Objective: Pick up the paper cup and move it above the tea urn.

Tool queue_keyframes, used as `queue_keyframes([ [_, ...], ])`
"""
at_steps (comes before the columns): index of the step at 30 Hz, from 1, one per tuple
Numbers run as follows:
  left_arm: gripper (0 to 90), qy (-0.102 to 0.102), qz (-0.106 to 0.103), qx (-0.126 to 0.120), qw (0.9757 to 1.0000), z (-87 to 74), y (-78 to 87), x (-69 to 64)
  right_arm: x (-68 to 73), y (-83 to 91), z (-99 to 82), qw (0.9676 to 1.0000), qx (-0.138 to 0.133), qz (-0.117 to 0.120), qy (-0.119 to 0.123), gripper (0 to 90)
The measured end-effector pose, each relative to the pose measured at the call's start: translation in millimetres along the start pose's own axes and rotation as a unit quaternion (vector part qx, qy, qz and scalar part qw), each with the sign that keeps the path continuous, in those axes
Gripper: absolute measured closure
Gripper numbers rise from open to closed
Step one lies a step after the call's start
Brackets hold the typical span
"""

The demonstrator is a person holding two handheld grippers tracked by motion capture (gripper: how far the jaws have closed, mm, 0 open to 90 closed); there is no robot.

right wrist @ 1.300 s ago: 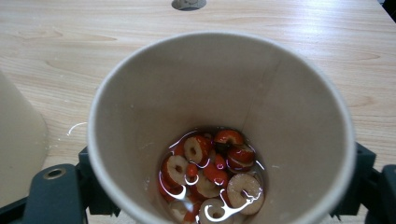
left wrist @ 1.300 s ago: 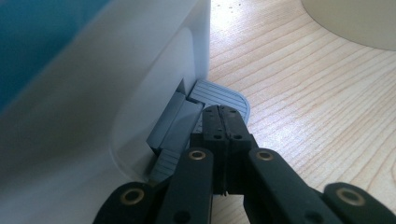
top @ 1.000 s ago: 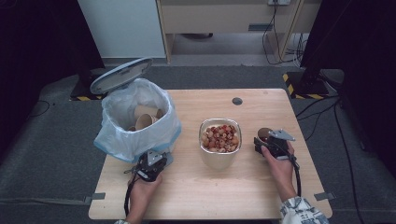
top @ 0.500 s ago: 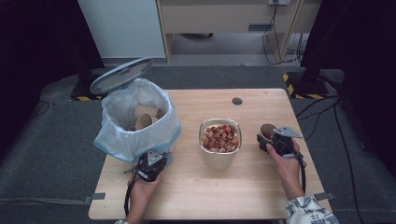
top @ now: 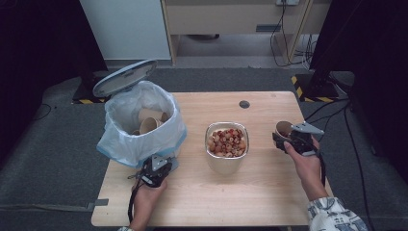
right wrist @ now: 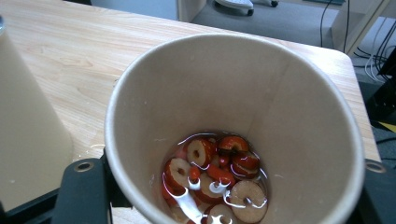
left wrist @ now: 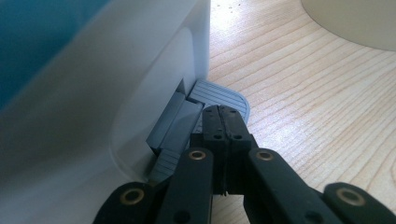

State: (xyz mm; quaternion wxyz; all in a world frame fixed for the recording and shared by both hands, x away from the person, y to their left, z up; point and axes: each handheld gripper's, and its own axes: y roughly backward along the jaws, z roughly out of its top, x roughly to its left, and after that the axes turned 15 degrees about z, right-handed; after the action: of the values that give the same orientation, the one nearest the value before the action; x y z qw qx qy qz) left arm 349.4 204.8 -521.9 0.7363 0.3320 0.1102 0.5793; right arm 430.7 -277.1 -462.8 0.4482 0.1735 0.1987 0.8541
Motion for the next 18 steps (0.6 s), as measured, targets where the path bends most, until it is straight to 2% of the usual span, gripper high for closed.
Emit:
queue_keyframes([
  [6, 89.4, 0.000, 0.000, 0.000, 1.0000, 0.0, 0.0, 0.0, -6.2, 5.3, 8.0, 0.9998, 0.000, -0.013, -0.012, 31.1],
  [18, 89.4, 0.000, -0.001, 0.000, 1.0000, 0.0, 0.0, 0.0, -12.0, 9.5, 36.4, 0.9987, -0.008, -0.039, -0.030, 31.0],
])
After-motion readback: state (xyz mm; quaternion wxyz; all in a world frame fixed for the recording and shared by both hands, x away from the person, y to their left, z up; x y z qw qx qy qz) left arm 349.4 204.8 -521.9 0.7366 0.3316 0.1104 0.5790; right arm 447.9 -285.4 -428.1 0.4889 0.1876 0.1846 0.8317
